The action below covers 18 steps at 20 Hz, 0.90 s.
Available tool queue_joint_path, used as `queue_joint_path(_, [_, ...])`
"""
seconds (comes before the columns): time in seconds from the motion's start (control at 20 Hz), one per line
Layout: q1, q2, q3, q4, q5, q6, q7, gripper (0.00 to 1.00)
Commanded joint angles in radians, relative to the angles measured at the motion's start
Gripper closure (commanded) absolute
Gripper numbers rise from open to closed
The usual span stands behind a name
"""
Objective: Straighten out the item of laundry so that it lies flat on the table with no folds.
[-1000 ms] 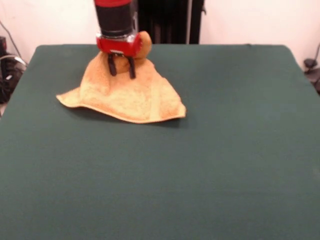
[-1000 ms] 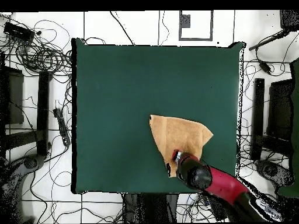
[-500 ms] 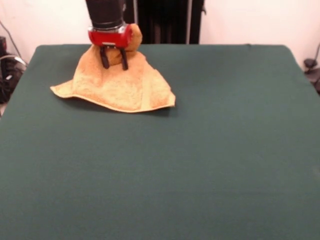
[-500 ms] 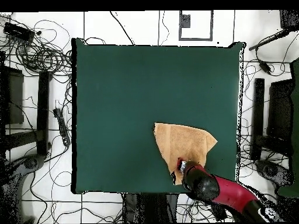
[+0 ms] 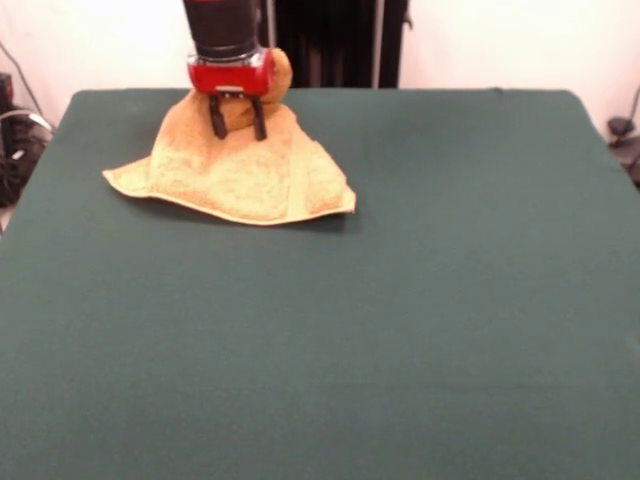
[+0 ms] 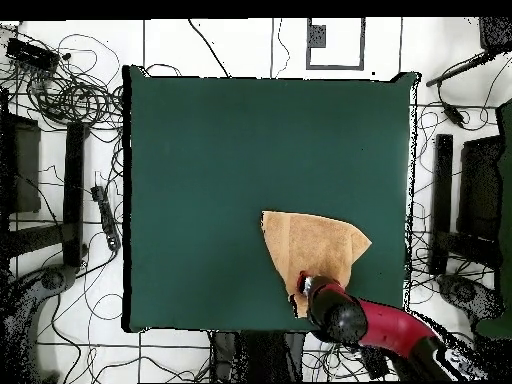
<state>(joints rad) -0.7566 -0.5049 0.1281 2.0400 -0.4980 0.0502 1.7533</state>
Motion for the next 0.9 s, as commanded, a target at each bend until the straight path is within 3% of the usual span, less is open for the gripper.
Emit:
queue_joint_path(0.05, [0.215, 0.225, -0.018, -0.183, 0.014, -0.063, 0.135, 0.0])
queue_joint_path(0.3, [0.427, 0.334, -0.179, -0.338, 0.177, -0.098, 0.254, 0.0])
queue_joint_path(0.65, [0.501, 0.388, -0.246, -0.368, 0.286, -0.13, 0.25, 0.0])
queue_joint_path(0.9, [0.508, 0.388, -0.249, -0.358, 0.33, -0.136, 0.238, 0.0])
